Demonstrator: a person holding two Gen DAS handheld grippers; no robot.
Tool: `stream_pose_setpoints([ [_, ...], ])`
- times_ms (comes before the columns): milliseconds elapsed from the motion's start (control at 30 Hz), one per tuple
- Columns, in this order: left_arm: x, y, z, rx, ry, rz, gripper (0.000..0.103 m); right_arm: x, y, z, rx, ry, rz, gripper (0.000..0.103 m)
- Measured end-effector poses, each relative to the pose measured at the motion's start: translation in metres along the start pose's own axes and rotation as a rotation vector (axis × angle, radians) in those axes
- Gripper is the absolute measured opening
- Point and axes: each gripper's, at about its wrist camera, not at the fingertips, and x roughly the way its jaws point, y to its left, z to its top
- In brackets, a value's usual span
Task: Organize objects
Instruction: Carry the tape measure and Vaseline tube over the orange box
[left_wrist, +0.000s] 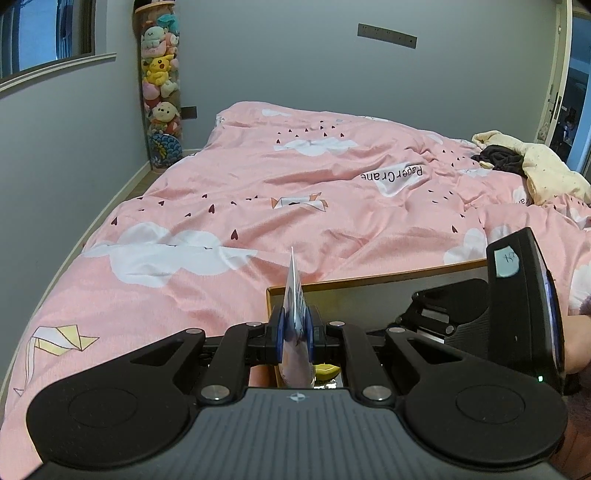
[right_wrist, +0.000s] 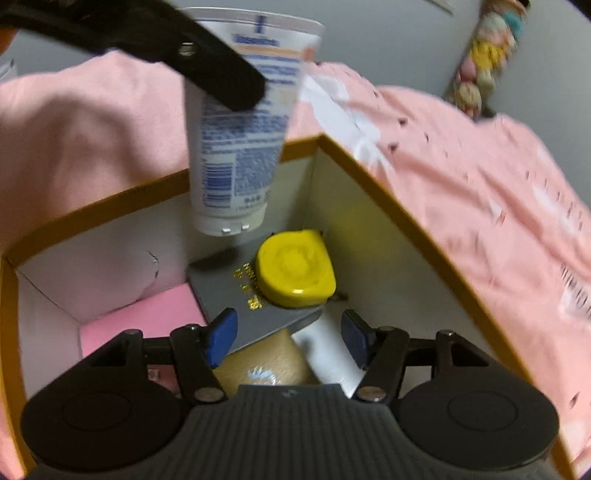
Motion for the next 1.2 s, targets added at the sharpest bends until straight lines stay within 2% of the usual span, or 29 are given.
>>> stream_pose_setpoints([
  [67, 0.0, -0.001, 0.0, 0.0, 0.002, 0.004, 0.013, 0.004, -0.001, 0.0, 0.017, 0.02, -0.01, 0.051],
  [133, 0.001, -0.001, 0.0, 0.001, 0.004, 0.008, 0.013, 0.003, -0.003, 0.003, 0.056, 0.015, -0.004, 0.048],
  [233, 0.001, -0.002, 0.0, 0.001, 0.007, 0.01, 0.013, 0.001, -0.005, 0.009, 0.107, 0.002, 0.01, 0.034],
  [300, 0.001, -0.001, 0.0, 0.001, 0.008, 0.011, 0.013, 0.004, -0.008, 0.01, 0.116, -0.005, 0.017, 0.032],
  [433, 0.002, -0.001, -0.001, -0.003, 0.012, 0.01, 0.013, 0.016, -0.021, 0.02, 0.15, -0.022, 0.021, 0.015],
  [567, 0.003, 0.001, -0.002, -0.009, 0.015, 0.008, 0.013, 0.015, -0.032, 0.025, 0.202, -0.061, 0.017, 0.013],
  [800, 0.002, 0.0, -0.003, -0.015, 0.008, -0.005, 0.013, 0.012, -0.039, 0.028, 0.22, -0.061, -0.006, 0.013],
  [1000, 0.013, -0.007, -0.002, -0.02, 0.016, -0.095, 0.013, -0.01, -0.047, 0.01, 0.236, -0.011, -0.073, 0.014],
  [1200, 0.032, -0.027, 0.003, 0.001, -0.017, -0.133, 0.013, -0.025, -0.059, -0.015, 0.287, 0.039, -0.132, 0.014],
])
